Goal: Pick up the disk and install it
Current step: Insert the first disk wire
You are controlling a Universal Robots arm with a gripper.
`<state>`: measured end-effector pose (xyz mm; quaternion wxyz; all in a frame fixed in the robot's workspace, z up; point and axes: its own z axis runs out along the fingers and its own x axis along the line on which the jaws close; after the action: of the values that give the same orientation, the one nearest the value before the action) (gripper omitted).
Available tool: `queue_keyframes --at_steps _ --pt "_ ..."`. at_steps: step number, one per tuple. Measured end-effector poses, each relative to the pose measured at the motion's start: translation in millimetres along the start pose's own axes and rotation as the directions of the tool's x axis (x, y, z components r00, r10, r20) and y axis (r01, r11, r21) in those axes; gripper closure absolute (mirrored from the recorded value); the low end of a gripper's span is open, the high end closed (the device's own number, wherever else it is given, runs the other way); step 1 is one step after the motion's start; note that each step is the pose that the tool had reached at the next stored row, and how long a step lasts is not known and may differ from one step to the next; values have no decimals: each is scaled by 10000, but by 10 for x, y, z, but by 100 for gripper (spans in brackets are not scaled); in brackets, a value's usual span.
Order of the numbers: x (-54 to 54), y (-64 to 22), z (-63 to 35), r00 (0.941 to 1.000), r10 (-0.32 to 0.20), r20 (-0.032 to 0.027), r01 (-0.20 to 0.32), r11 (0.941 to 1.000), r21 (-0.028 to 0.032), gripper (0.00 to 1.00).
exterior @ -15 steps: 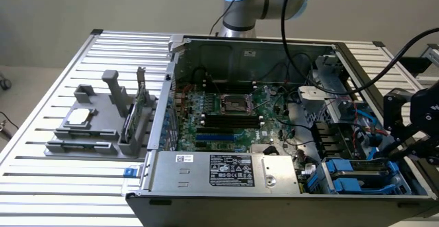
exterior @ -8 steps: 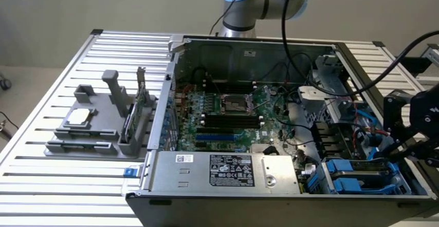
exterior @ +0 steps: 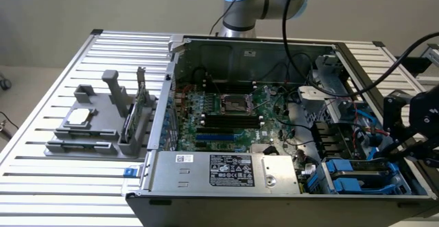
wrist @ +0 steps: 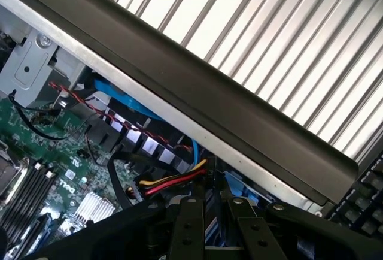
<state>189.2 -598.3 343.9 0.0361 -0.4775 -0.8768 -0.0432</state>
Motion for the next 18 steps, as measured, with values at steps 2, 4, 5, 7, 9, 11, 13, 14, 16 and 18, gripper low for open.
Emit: queue_keyframes --at_steps 2,4,5,7,9,11,13,14,16,18 --pt "-4 1 8 10000 31 -35 -31 10000 -19 78" --pt "-10 1 13 10000 56 -70 -56 10000 -35 78" --pt "-12 1 16 9999 66 -92 -67 10000 -43 78" --pt "-16 1 17 9999 83 -142 -84 9999 -62 78" --pt "-18 0 18 9997 92 -208 -94 9999 -90 78" --pt "-21 0 17 9996 97 -271 -101 9999 -113 78" --pt "-23 1 17 9995 105 -304 -109 9999 -119 78" --pt "-22 2 17 9995 110 -309 -114 9999 -119 78" --pt "-23 1 14 9994 116 -312 -120 9999 -114 78" --pt "-22 2 0 9994 119 -317 -122 9999 -109 78"
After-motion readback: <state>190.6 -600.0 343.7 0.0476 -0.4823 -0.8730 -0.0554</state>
